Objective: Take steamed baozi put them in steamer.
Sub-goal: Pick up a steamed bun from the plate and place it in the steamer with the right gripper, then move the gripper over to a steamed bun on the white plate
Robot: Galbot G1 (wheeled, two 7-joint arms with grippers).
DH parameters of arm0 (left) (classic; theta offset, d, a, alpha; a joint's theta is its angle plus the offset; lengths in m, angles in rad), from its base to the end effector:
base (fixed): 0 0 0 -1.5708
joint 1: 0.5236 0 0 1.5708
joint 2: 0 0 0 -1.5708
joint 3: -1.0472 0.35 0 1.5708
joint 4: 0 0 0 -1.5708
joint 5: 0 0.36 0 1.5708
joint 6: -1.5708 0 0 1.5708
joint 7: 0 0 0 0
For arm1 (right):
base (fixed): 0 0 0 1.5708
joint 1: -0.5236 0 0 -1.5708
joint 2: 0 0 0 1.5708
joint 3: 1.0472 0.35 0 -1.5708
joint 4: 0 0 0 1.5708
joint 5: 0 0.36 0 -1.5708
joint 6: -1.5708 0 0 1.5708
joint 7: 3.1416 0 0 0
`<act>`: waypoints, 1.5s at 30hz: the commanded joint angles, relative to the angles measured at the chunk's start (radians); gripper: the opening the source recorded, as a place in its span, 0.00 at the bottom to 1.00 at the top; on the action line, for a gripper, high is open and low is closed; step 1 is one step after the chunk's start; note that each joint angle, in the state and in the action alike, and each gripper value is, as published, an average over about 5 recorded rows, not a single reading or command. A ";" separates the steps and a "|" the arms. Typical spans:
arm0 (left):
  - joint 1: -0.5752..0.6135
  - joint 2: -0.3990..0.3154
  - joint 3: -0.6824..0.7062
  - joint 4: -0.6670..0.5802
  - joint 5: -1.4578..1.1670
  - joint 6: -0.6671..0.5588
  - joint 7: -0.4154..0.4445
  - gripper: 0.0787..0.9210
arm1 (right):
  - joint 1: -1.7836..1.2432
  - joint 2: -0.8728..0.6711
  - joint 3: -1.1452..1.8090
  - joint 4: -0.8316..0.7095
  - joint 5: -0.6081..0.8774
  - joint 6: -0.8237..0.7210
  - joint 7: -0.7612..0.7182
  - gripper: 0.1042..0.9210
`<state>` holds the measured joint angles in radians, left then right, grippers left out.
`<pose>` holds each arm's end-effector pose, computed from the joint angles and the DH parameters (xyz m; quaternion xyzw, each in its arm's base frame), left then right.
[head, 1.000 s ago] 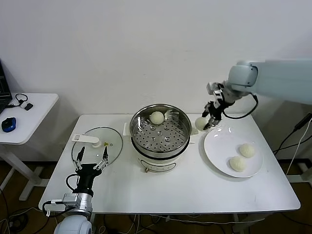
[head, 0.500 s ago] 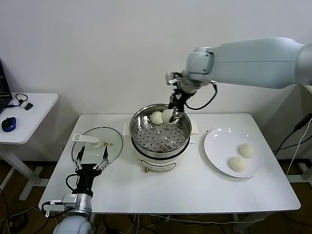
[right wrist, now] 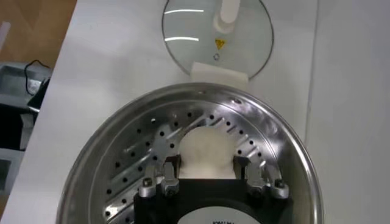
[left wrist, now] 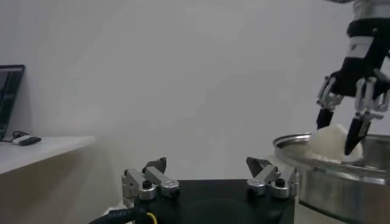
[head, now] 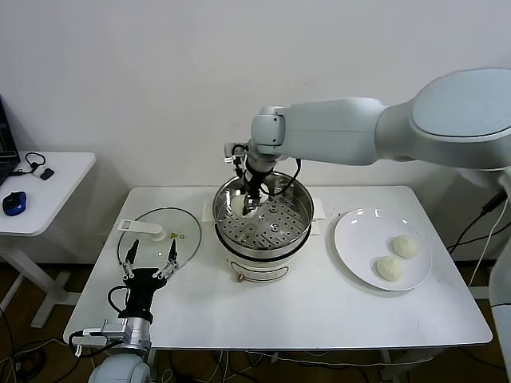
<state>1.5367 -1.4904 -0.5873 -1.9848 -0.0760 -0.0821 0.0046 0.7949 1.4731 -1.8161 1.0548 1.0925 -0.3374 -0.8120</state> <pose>0.1949 0.0374 -0.3337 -0.0097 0.9999 0.0126 0.0050 0.5854 0.1725 -0.0632 0.5530 -0.5474 0.5182 0.3548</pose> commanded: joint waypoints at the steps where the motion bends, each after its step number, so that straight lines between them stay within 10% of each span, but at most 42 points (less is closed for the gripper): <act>1: -0.004 0.001 0.000 0.009 0.000 -0.002 -0.002 0.88 | -0.117 0.066 0.029 -0.117 -0.028 -0.003 -0.006 0.59; 23: -0.007 0.010 -0.003 0.003 -0.003 0.002 -0.001 0.88 | -0.038 0.008 0.053 -0.081 -0.052 0.003 -0.054 0.86; 45: 0.023 -0.002 -0.005 -0.023 0.030 0.007 0.000 0.88 | 0.321 -0.600 -0.209 0.299 -0.271 0.236 -0.275 0.88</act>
<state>1.5517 -1.4762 -0.5988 -2.0045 -0.0678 -0.0723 0.0046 1.0068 1.1520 -1.9081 1.2101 0.9639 -0.2005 -1.0211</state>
